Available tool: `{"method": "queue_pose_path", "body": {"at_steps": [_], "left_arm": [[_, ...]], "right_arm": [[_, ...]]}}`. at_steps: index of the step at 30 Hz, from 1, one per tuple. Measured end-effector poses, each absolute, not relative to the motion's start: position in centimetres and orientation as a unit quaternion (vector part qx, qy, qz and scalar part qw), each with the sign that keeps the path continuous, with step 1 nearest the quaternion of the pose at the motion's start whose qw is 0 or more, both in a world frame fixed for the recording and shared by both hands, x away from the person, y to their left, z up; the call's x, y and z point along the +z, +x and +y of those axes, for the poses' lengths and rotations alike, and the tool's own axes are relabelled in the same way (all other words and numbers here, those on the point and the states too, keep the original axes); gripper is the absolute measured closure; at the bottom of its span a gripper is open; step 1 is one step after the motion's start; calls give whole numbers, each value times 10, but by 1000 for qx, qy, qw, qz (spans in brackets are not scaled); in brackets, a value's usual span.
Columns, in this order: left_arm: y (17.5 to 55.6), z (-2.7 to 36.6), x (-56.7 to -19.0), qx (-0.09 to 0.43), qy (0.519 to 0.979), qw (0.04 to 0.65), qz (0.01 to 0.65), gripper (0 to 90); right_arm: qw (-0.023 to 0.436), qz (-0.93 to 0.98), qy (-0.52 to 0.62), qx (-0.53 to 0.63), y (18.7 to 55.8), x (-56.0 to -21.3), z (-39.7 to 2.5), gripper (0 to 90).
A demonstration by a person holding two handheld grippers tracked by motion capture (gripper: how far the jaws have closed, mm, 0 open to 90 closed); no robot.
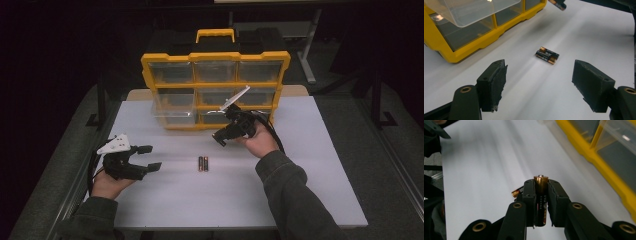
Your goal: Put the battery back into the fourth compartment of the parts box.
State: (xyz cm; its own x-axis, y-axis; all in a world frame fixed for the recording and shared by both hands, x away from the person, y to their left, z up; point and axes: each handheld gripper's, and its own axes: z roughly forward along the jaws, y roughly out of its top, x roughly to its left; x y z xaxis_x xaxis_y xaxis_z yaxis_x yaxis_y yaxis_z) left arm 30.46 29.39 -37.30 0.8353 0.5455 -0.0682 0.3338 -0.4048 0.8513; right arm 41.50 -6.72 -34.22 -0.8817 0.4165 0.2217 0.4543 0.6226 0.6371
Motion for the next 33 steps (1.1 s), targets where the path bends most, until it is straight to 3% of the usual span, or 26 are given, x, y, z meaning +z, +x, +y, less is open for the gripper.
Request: {"method": "queue_pose_path", "body": {"at_steps": [18, 33], "left_arm": [[305, 295, -373, 111, 829, 481, 264, 269], [306, 297, -373, 113, 826, 486, 264, 269]], "right_arm": [[6, -899, -219, -379, 437, -274, -60, 761], [-17, -901, -184, -392, 456, -220, -26, 761]]}}
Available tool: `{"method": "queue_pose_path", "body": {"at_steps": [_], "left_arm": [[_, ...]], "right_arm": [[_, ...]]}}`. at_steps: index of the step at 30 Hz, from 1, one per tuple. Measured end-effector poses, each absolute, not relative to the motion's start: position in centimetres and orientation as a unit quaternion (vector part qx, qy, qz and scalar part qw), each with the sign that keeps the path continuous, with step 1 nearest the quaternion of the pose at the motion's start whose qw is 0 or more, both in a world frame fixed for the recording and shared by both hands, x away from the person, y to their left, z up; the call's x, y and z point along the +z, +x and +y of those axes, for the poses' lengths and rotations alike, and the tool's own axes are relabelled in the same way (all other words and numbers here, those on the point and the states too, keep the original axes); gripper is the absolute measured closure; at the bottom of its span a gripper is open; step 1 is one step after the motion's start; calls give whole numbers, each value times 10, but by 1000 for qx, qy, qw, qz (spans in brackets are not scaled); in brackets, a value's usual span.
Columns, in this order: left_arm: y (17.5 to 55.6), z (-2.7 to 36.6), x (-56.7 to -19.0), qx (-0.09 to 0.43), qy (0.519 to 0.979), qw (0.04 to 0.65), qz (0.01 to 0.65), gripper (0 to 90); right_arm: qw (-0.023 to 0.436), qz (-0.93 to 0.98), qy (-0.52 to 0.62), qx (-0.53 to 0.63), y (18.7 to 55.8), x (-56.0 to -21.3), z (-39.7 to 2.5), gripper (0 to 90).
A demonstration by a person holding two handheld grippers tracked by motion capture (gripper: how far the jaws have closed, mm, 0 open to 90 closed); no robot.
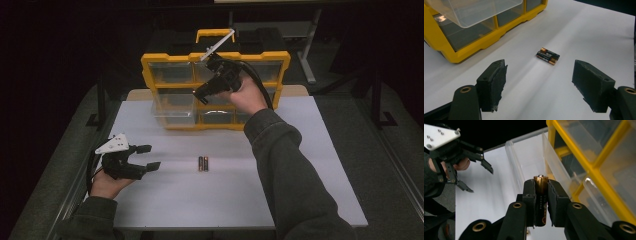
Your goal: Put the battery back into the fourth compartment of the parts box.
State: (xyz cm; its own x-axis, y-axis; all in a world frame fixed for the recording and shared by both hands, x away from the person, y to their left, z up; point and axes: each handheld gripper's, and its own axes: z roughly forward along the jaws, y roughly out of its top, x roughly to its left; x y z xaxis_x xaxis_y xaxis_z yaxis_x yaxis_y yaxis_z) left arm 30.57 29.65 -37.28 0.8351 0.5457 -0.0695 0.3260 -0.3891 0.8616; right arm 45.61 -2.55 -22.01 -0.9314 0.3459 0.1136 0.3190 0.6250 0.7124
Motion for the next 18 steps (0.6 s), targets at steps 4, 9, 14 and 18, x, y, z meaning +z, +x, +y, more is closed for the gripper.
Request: {"method": "queue_pose_path", "body": {"at_steps": [4, 9, 14, 18], "left_arm": [[306, 296, -373, 112, 826, 485, 264, 269], [306, 296, -373, 112, 827, 485, 264, 269], [306, 296, -373, 112, 827, 484, 263, 269], [306, 296, -373, 113, 828, 484, 261, 269]], "right_arm": [[16, 902, 177, 394, 460, -213, -14, 761], [15, 902, 172, 397, 464, -211, -1, 761], [14, 904, 171, 391, 469, -215, 16, 760], [11, 906, 173, 386, 474, -223, 28, 760]]}}
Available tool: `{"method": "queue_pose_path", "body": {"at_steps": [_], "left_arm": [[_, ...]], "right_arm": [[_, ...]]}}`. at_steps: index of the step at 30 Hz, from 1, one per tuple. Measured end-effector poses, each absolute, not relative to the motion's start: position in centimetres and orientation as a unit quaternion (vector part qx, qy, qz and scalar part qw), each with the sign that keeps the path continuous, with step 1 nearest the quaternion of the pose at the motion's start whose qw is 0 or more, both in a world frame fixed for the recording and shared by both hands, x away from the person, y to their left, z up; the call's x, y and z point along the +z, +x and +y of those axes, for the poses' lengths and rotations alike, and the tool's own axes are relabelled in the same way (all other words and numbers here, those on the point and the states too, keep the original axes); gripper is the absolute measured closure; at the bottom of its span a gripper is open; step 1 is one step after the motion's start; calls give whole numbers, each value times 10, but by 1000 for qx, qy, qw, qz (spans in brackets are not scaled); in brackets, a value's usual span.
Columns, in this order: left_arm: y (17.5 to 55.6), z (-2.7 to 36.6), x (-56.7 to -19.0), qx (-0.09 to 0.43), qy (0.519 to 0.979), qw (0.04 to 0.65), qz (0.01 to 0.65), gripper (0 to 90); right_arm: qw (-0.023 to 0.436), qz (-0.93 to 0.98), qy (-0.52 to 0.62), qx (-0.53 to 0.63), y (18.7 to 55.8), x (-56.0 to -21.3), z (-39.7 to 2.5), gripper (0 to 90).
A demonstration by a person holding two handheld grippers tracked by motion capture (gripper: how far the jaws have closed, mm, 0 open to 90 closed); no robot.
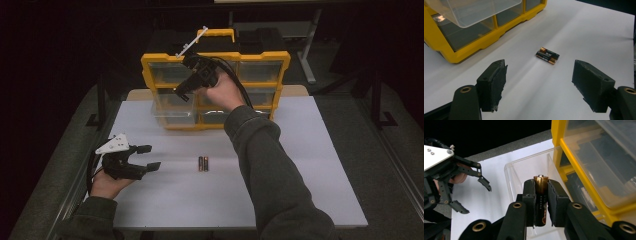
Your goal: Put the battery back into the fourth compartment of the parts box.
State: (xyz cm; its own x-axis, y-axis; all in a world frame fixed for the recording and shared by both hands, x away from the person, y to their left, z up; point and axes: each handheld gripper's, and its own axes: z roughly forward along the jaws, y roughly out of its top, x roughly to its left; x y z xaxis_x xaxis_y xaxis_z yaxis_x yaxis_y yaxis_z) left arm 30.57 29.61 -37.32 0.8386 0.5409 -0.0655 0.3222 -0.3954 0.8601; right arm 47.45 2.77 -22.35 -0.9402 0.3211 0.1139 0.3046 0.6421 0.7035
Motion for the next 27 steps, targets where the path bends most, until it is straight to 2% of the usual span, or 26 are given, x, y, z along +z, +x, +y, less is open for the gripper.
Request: {"method": "queue_pose_path", "body": {"at_steps": [27], "left_arm": [[305, 297, -373, 112, 830, 480, 262, 269]], "right_arm": [[-4, 915, 175, 363, 483, -253, 51, 760]]}}
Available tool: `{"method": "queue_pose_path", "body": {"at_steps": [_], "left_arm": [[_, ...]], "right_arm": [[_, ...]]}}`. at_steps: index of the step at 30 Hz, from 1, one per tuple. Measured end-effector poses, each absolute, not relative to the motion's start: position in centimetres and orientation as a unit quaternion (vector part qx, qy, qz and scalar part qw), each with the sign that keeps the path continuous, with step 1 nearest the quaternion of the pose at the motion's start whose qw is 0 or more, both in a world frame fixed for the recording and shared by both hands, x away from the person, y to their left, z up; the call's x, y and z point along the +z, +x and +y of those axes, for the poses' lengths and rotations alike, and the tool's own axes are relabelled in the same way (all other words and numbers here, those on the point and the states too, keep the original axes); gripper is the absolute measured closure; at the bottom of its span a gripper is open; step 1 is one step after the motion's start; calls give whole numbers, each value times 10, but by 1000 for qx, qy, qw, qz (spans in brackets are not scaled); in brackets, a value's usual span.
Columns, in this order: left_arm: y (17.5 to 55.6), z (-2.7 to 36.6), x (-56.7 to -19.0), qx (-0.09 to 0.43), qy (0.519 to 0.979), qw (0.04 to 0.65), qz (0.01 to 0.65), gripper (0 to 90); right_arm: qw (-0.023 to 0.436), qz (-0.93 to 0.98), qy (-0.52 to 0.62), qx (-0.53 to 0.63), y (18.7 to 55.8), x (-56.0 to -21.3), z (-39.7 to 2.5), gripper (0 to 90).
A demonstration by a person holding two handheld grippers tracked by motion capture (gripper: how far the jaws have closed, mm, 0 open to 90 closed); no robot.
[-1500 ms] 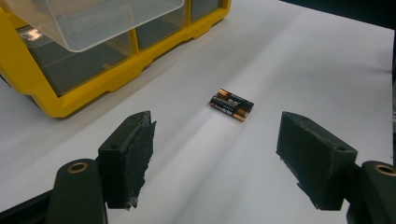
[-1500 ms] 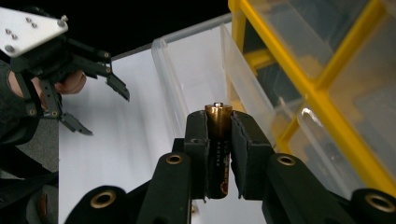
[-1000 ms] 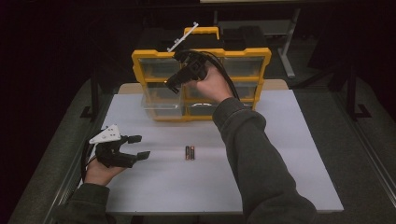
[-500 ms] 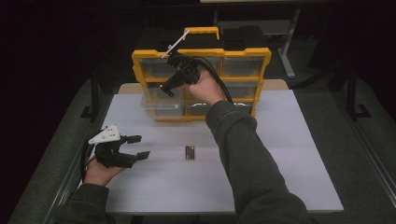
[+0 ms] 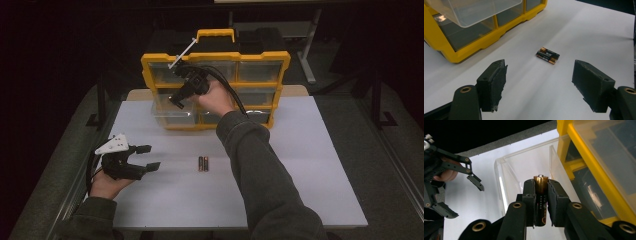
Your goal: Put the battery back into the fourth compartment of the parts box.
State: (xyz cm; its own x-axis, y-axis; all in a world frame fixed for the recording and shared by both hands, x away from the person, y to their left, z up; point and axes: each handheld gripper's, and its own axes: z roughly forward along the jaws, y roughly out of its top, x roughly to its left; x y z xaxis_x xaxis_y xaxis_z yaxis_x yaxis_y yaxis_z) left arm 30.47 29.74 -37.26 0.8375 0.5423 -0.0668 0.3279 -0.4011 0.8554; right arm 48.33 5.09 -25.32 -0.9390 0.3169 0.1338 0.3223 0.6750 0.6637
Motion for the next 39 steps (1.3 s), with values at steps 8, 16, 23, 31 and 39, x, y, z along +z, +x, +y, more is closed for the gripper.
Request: {"method": "queue_pose_path", "body": {"at_steps": [8, 16, 23, 31, 39], "left_arm": [[304, 296, -373, 111, 825, 486, 266, 268], [304, 297, -373, 111, 825, 486, 267, 268], [305, 297, -374, 111, 824, 487, 266, 268], [305, 297, -374, 111, 825, 486, 267, 267], [305, 296, -374, 109, 825, 485, 268, 268]], "right_arm": [[9, -917, -178, -358, 485, -263, 52, 760], [8, -921, -180, -346, 485, -267, 55, 750], [10, -914, -185, -360, 484, -262, 51, 715], [9, -911, -187, -367, 479, -251, 37, 689], [-1, -906, -187, -381, 470, -243, 16, 672]]}}
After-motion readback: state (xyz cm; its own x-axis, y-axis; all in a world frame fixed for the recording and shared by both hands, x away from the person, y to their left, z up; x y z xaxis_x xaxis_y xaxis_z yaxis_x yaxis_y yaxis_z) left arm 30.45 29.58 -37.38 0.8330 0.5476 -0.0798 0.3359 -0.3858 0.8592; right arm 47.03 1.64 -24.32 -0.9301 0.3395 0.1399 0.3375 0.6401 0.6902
